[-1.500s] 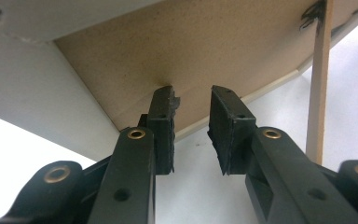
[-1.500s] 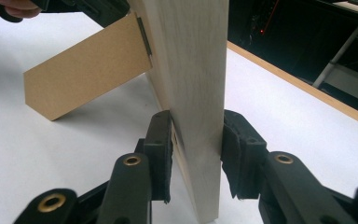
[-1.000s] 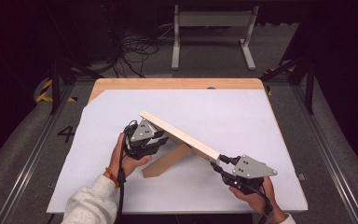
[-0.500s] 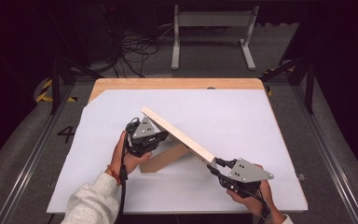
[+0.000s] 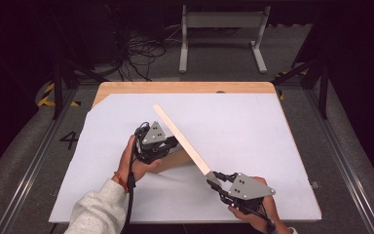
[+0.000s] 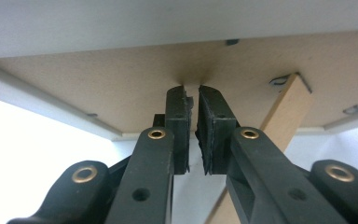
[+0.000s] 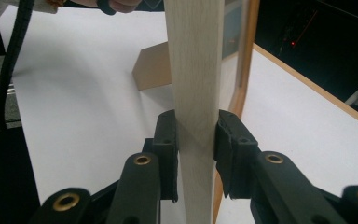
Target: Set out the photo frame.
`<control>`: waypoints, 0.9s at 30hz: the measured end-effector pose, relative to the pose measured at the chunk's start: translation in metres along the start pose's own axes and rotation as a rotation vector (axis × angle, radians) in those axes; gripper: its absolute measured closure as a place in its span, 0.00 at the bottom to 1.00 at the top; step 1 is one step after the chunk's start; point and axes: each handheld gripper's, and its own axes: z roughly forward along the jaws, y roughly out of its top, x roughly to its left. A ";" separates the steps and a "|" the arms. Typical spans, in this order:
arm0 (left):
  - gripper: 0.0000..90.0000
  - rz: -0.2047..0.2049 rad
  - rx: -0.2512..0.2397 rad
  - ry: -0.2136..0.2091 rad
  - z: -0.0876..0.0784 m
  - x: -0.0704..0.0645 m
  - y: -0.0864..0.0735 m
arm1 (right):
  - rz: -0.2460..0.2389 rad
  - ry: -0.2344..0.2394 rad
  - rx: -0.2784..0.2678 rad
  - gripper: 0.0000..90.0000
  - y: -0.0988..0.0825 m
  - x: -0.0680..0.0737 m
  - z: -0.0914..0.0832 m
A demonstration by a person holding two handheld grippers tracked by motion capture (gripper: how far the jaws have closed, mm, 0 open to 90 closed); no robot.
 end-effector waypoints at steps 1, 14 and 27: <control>0.93 0.001 0.000 -0.003 0.000 -0.001 0.001 | -0.005 0.003 -0.001 0.79 0.001 0.001 0.000; 0.94 0.008 -0.002 -0.008 0.006 -0.003 0.008 | -0.004 0.031 -0.008 0.80 0.007 0.014 0.006; 0.94 -0.002 -0.012 -0.020 0.018 -0.001 0.015 | -0.013 0.044 -0.001 0.79 0.010 0.024 0.019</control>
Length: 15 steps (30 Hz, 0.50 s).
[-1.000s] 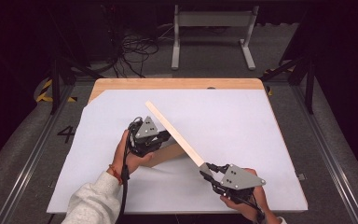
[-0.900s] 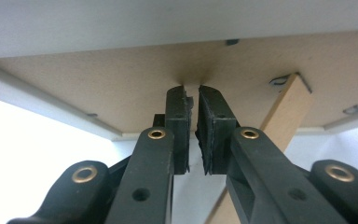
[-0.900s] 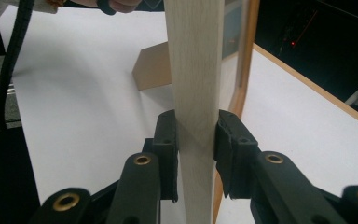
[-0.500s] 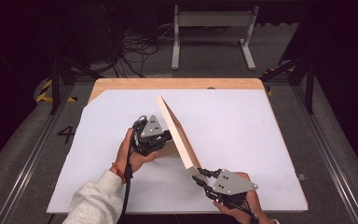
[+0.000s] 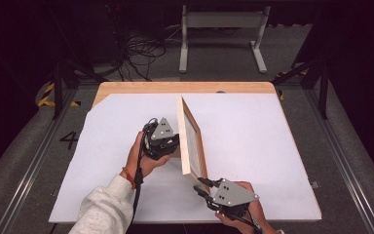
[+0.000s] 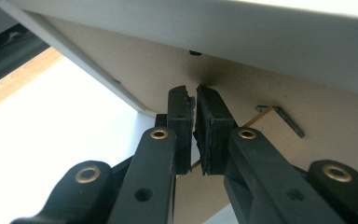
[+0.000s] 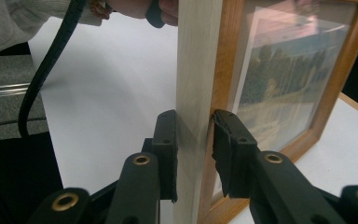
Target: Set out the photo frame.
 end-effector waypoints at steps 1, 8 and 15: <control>0.94 -0.001 0.002 0.002 0.001 0.001 0.001 | 0.001 0.003 0.001 0.79 0.000 0.000 0.001; 0.93 -0.023 -0.013 -0.004 0.008 0.006 0.001 | -0.001 0.004 0.015 0.78 -0.004 0.000 0.006; 0.88 -0.029 -0.040 0.010 -0.002 0.005 -0.002 | -0.006 0.028 0.050 0.78 -0.013 -0.002 0.007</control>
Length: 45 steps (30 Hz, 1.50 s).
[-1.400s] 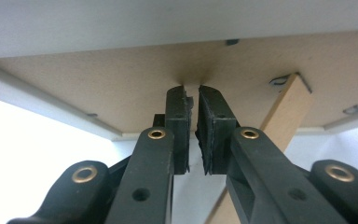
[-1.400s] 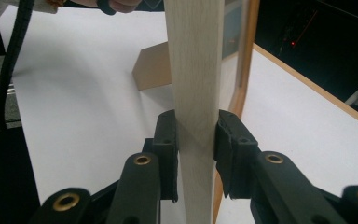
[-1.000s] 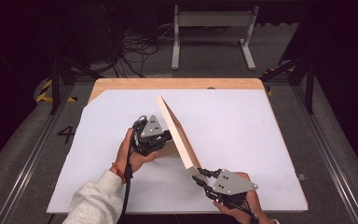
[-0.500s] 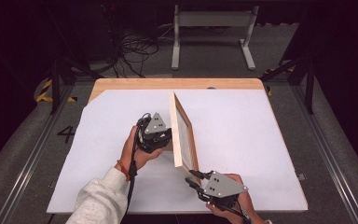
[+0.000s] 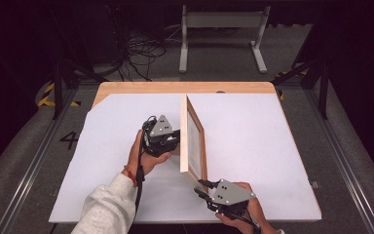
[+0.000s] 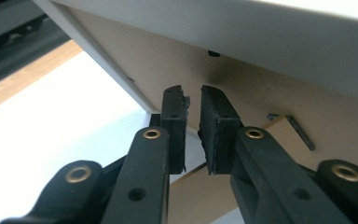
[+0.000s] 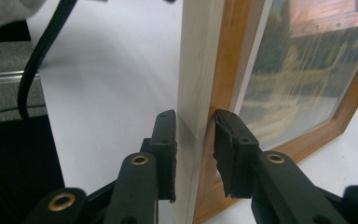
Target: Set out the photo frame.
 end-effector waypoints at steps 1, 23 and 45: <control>0.88 0.002 -0.004 0.004 -0.002 -0.001 -0.001 | -0.003 0.005 0.006 0.78 -0.002 0.000 0.000; 0.76 0.032 -0.028 -0.061 -0.060 -0.053 -0.063 | 0.016 0.061 0.080 0.88 -0.028 -0.007 0.005; 0.53 -0.041 -0.101 -0.035 -0.040 -0.101 -0.055 | 0.064 0.056 0.071 0.85 -0.030 -0.004 0.028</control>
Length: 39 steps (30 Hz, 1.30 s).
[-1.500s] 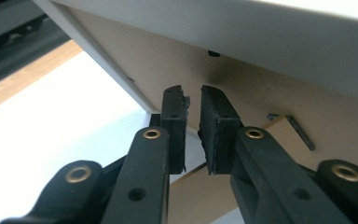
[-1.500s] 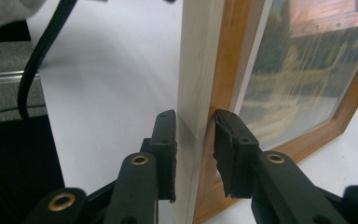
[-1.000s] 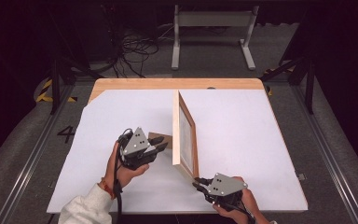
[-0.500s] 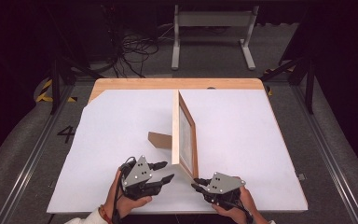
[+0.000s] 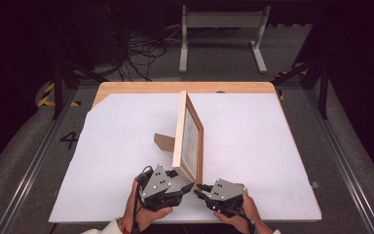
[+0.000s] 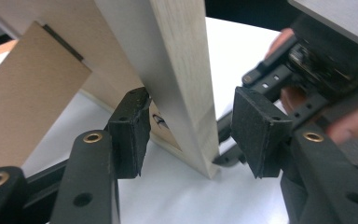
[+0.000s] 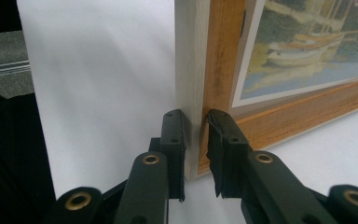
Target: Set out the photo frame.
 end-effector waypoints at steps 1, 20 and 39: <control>0.52 0.000 0.000 0.000 0.000 0.000 0.000 | 0.000 0.000 0.000 0.85 0.000 0.000 0.000; 0.44 -0.054 -0.042 0.015 0.016 0.016 -0.005 | 0.004 -0.006 0.024 0.55 -0.002 -0.006 -0.004; 0.47 0.043 0.036 -0.118 -0.003 0.055 -0.007 | 0.114 -0.107 -0.006 0.44 -0.012 -0.044 -0.033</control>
